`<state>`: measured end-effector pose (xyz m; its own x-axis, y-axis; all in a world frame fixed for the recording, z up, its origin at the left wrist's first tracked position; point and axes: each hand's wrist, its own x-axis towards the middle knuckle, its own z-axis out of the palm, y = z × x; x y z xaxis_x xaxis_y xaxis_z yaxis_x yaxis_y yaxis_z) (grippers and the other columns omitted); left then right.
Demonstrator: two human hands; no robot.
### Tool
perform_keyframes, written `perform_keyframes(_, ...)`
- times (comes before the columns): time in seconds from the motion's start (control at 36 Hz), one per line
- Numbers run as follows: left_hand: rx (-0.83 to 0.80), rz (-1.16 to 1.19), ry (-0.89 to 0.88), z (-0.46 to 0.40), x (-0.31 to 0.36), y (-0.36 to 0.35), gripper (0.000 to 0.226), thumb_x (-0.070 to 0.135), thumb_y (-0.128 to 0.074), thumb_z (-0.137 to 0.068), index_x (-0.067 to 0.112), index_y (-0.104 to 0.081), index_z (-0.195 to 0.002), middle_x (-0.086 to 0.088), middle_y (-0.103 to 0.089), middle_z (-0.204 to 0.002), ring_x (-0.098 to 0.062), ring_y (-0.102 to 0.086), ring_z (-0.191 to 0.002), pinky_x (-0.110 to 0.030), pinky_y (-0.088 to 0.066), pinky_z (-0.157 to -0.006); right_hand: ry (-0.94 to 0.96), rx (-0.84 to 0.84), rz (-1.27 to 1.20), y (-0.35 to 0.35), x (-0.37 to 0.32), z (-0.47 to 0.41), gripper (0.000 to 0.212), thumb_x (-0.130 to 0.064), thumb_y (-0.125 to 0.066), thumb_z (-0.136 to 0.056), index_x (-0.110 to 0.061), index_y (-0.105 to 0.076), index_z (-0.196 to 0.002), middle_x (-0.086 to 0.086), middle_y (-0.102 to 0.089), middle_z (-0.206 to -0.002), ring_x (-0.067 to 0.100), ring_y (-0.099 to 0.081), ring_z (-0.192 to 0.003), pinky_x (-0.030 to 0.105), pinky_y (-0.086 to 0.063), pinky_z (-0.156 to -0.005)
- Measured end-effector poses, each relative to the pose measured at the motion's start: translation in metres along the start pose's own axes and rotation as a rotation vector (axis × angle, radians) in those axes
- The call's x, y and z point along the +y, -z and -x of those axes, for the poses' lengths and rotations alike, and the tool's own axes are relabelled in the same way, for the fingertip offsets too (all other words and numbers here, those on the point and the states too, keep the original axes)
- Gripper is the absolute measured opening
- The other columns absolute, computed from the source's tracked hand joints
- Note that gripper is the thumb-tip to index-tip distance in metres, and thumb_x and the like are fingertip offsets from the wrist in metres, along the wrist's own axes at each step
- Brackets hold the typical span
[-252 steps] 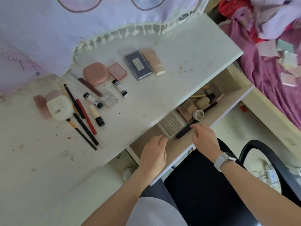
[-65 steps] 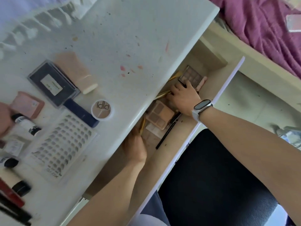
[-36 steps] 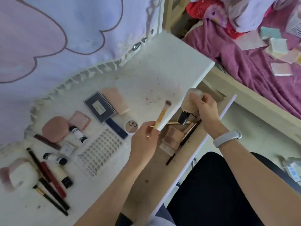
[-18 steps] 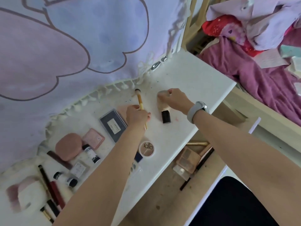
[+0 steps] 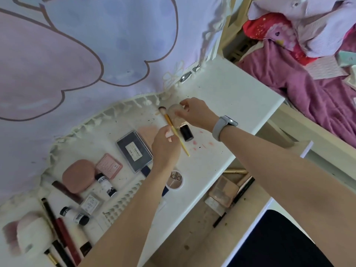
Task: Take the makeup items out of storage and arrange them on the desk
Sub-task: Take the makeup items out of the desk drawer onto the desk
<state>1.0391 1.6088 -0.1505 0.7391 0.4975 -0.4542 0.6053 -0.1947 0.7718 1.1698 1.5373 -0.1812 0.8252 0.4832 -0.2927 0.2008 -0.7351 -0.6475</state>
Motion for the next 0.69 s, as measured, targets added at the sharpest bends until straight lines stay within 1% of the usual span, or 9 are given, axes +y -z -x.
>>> perform_keyframes(0.06, 0.032, 0.009, -0.094, 0.007, -0.002, -0.004, 0.031, 0.008, -0.040, -0.093, 0.013, -0.054, -0.120, -0.010, -0.055, -0.124, -0.024, -0.054, -0.110, -0.032, -0.044, -0.081, 0.019, -0.013, 0.048, 0.002, 0.004, 0.006, 0.047, -0.036, -0.046, -0.095, -0.006, -0.049, -0.132, 0.011, -0.058, -0.120, 0.025, -0.052, -0.113, 0.029, -0.038, -0.091)
perform_keyframes(0.11, 0.045, 0.010, -0.191, 0.017, -0.002, -0.011, 0.031, 0.010, -0.042, -0.095, 0.019, -0.053, -0.122, 0.004, -0.051, -0.119, -0.005, -0.050, -0.101, -0.010, -0.038, -0.078, 0.033, -0.012, 0.047, 0.004, 0.008, 0.014, 0.047, -0.036, -0.040, -0.098, -0.006, -0.047, -0.134, 0.011, -0.059, -0.120, 0.024, -0.052, -0.113, 0.029, -0.037, -0.095)
perform_keyframes(0.19, 0.022, 0.002, -0.328, 0.042, -0.004, -0.024, 0.029, 0.009, -0.043, -0.096, 0.018, -0.054, -0.121, 0.008, -0.050, -0.115, 0.000, -0.050, -0.099, 0.001, -0.039, -0.076, 0.026, 0.043, -0.052, 0.013, 0.015, 0.032, 0.044, -0.033, -0.038, -0.099, -0.007, -0.047, -0.133, 0.009, -0.059, -0.122, 0.021, -0.053, -0.113, 0.023, -0.035, -0.094)
perform_keyframes(0.28, -0.081, -0.037, -0.469, 0.075, -0.015, -0.042, 0.025, 0.007, -0.048, -0.094, 0.014, -0.056, -0.117, 0.010, -0.054, -0.110, 0.001, -0.052, -0.098, -0.003, -0.041, -0.081, 0.015, 0.188, -0.176, 0.025, 0.032, 0.060, 0.034, -0.026, -0.042, -0.098, -0.007, -0.056, -0.122, 0.005, -0.063, -0.112, 0.018, -0.057, -0.101, 0.016, -0.038, -0.084)
perform_keyframes(0.36, -0.285, -0.130, -0.549, 0.105, -0.039, -0.063, 0.023, 0.008, -0.050, -0.094, 0.014, -0.059, -0.114, 0.009, -0.056, -0.107, -0.002, -0.054, -0.099, -0.011, -0.043, -0.087, -0.020, 0.285, -0.260, 0.034, 0.062, 0.102, 0.021, -0.021, -0.045, -0.096, -0.012, -0.060, -0.108, -0.007, -0.063, -0.088, 0.012, -0.059, -0.078, 0.012, -0.043, -0.067)
perform_keyframes(0.44, -0.414, -0.305, -0.510, 0.119, -0.073, -0.086, 0.028, 0.014, -0.047, -0.096, 0.015, -0.054, -0.123, 0.004, -0.053, -0.118, -0.006, -0.051, -0.109, -0.011, -0.038, -0.091, -0.094, 0.304, -0.181, 0.031, 0.104, 0.147, 0.014, -0.016, -0.047, -0.093, -0.014, -0.060, -0.099, 0.001, -0.063, -0.076, 0.016, -0.058, -0.064, 0.026, -0.047, -0.061)
perform_keyframes(0.53, -0.417, -0.433, -0.350, 0.116, -0.103, -0.107, 0.039, 0.015, -0.044, -0.096, 0.013, -0.042, -0.135, -0.001, -0.045, -0.134, -0.016, -0.042, -0.124, -0.023, -0.036, -0.102, -0.227, 0.112, 0.074, 0.017, 0.146, 0.174, 0.020, -0.014, -0.047, -0.093, -0.009, -0.059, -0.107, 0.010, -0.067, -0.090, 0.026, -0.063, -0.081, 0.037, -0.050, -0.075)
perform_keyframes(0.61, -0.324, -0.583, -0.210, 0.105, -0.123, -0.127, 0.055, 0.020, -0.044, -0.094, 0.015, -0.025, -0.146, -0.004, -0.035, -0.146, -0.023, -0.033, -0.133, -0.037, -0.029, -0.107, -0.279, -0.137, 0.305, -0.003, 0.173, 0.181, 0.025, -0.009, -0.041, -0.093, -0.003, -0.055, -0.113, 0.017, -0.061, -0.103, 0.037, -0.057, -0.100, 0.049, -0.041, -0.094)
perform_keyframes(0.69, -0.285, -0.726, -0.131, 0.090, -0.137, -0.145, 0.069, 0.034, -0.048, -0.093, 0.010, -0.014, -0.148, -0.011, -0.025, -0.152, -0.029, -0.025, -0.138, -0.046, -0.026, -0.108, -0.238, -0.179, 0.456, -0.024, 0.182, 0.175, 0.034, -0.007, -0.044, -0.089, -0.007, -0.049, -0.123, 0.014, -0.051, -0.119, 0.033, -0.045, -0.114, 0.043, -0.042, -0.091)
